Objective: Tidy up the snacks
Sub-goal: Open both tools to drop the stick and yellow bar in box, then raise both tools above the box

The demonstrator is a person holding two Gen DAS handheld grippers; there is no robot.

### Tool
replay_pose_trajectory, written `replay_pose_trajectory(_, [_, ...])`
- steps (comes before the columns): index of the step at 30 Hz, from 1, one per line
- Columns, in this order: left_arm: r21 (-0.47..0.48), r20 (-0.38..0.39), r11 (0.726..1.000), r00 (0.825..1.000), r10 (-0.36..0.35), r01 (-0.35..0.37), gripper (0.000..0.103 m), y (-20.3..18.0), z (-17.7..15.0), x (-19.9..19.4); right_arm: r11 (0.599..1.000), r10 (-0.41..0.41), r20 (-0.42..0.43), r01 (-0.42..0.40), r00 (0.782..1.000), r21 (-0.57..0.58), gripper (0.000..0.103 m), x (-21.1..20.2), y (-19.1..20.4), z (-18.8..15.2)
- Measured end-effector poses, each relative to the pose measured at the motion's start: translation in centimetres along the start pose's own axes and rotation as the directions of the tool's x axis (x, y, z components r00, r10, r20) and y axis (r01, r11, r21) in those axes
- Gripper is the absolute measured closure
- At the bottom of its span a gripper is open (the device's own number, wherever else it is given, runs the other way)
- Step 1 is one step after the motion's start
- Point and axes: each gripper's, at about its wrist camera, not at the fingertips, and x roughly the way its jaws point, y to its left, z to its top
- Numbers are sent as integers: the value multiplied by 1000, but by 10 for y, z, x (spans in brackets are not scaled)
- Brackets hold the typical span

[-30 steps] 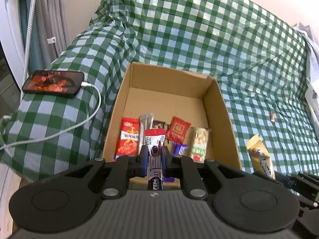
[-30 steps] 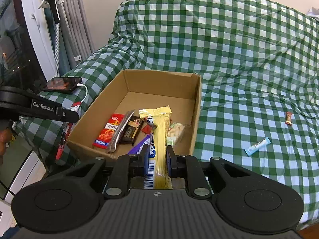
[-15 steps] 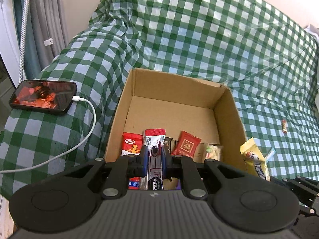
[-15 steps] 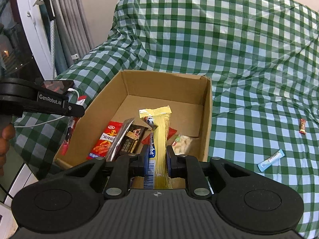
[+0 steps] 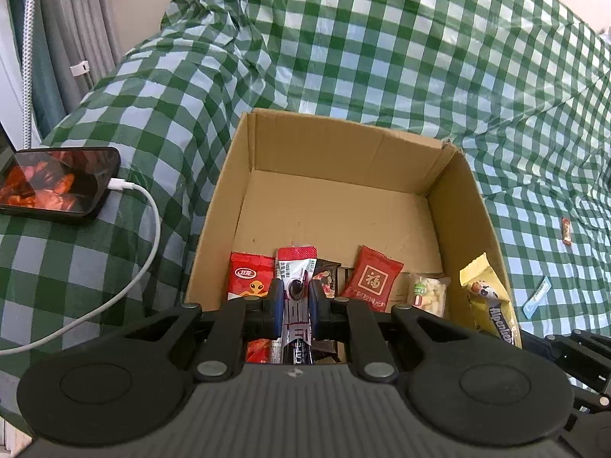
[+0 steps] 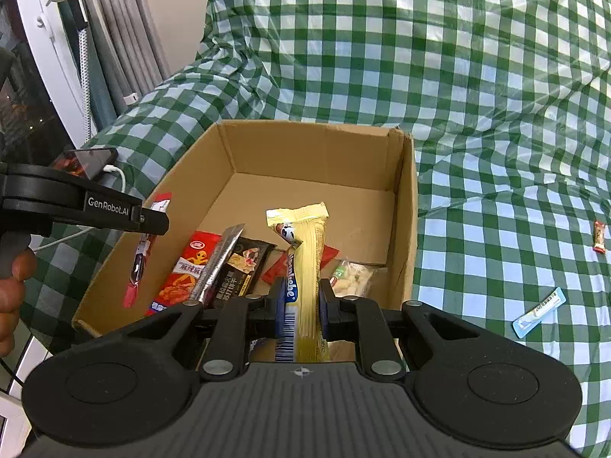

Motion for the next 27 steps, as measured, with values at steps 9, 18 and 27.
replay_pose_trajectory(9, [42, 6, 997, 998, 67, -67, 83, -5, 4, 16, 1000, -2, -16, 3, 1000, 16, 85, 19, -5, 6])
replay_pose_trajectory(18, [22, 7, 995, 995, 96, -96, 0, -3, -5, -3, 996, -50, -3, 50, 999, 67, 25, 8, -12, 7])
replay_pose_trajectory(27, [32, -75, 995, 992, 102, -100, 0, -3, -66, -50, 996, -38, -38, 41, 999, 74, 14, -48, 10, -36])
